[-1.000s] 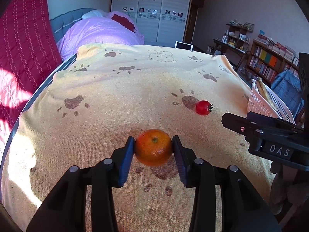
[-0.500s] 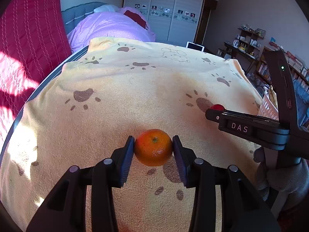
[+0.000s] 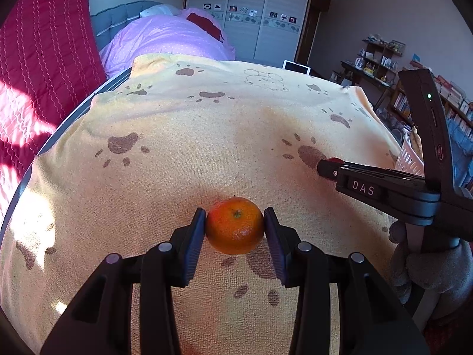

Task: Organize fruits
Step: 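Close the right tool on the red cherry tomato while the left tool holds the orange, then carry the tomato into the basket and open the right tool while the left tool holds the orange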

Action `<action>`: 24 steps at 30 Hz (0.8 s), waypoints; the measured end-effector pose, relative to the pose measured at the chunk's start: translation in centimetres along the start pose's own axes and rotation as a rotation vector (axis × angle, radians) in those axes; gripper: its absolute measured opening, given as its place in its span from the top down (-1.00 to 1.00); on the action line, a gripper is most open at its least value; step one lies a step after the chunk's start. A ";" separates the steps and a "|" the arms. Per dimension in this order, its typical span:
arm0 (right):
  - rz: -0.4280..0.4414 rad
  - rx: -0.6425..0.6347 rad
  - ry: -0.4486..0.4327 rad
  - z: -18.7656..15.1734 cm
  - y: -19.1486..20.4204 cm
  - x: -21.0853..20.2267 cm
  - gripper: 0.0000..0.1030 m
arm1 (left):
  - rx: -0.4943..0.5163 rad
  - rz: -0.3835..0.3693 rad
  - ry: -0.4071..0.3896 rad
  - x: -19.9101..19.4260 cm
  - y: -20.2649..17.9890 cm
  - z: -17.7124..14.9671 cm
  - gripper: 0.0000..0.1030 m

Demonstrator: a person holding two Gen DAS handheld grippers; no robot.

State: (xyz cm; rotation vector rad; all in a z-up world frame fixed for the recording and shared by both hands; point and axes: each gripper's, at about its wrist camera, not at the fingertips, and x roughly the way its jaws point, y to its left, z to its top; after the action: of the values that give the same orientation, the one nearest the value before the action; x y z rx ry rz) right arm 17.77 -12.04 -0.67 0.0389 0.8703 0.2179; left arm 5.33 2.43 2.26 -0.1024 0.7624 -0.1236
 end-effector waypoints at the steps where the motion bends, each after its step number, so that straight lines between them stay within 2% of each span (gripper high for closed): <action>1: 0.002 0.001 -0.001 -0.1 0.0 -0.1 0.43 | 0.001 0.000 0.000 0.0 0.0 0.0 0.21; 24: 0.041 0.049 -0.054 -3.2 0.7 -4.8 0.43 | 0.017 0.003 -0.007 -0.2 -0.3 0.1 0.21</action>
State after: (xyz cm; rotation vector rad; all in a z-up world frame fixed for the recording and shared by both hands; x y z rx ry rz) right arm 12.21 -12.51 1.01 0.1081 0.8218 0.2322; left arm 5.24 2.21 2.50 -0.0861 0.7545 -0.1270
